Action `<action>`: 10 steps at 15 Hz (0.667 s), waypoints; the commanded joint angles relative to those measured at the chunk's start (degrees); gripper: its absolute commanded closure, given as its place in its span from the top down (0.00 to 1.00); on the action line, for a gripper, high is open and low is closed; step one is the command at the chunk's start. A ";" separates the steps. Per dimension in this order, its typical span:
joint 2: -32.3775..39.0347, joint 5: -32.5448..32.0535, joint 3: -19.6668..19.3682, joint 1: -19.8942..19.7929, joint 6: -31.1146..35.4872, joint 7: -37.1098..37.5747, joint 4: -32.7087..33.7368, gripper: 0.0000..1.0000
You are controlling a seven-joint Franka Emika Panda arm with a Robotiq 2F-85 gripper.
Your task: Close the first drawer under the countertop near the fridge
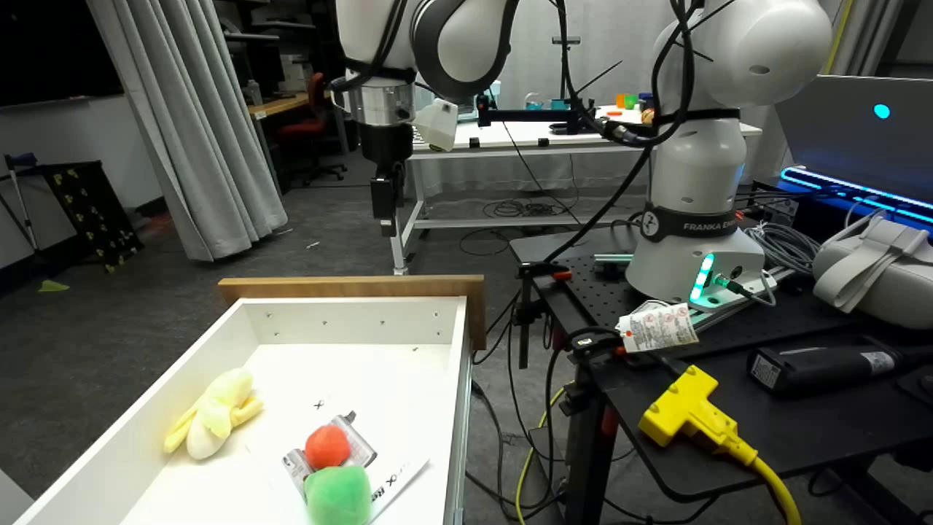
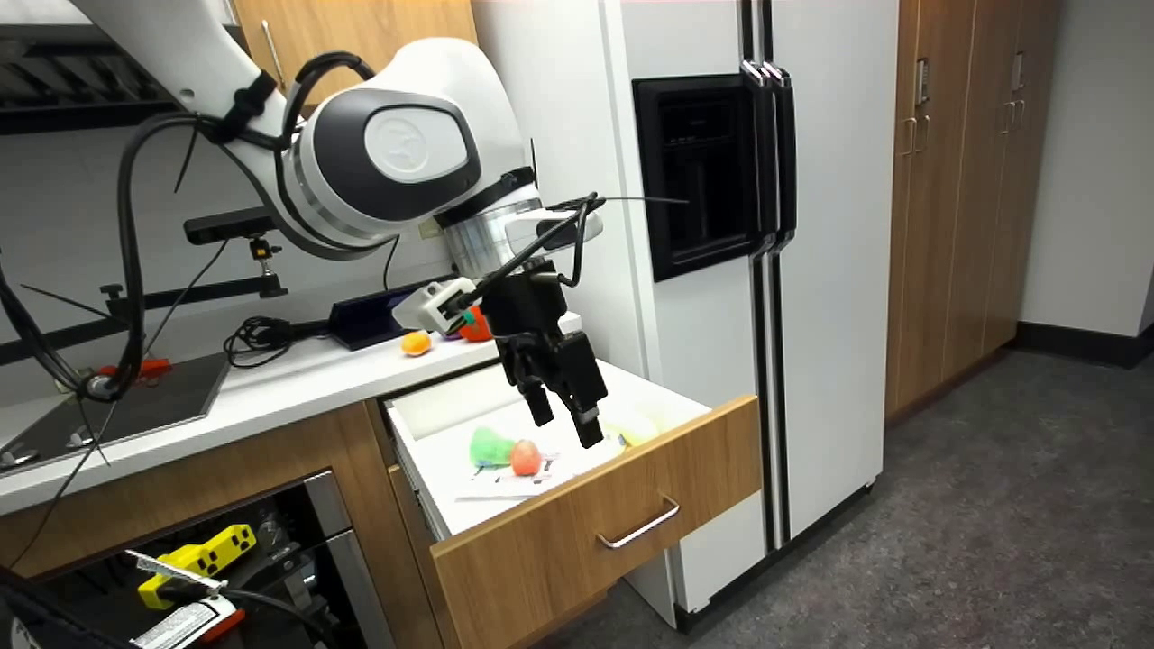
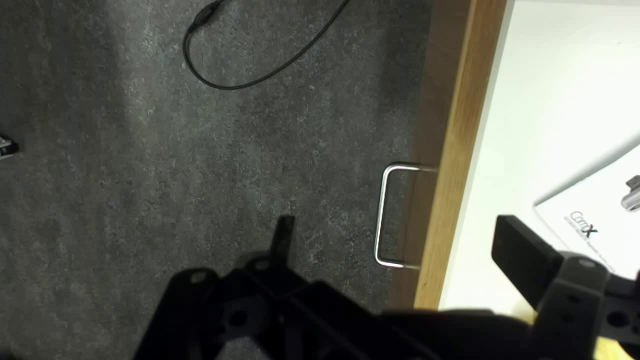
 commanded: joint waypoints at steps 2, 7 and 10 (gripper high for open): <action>7.79 -3.36 -2.37 1.24 3.70 1.53 5.18 1.00; 17.30 -5.93 -6.15 3.94 7.65 1.68 12.71 1.00; 23.04 -4.68 -8.59 6.31 8.62 1.20 17.99 1.00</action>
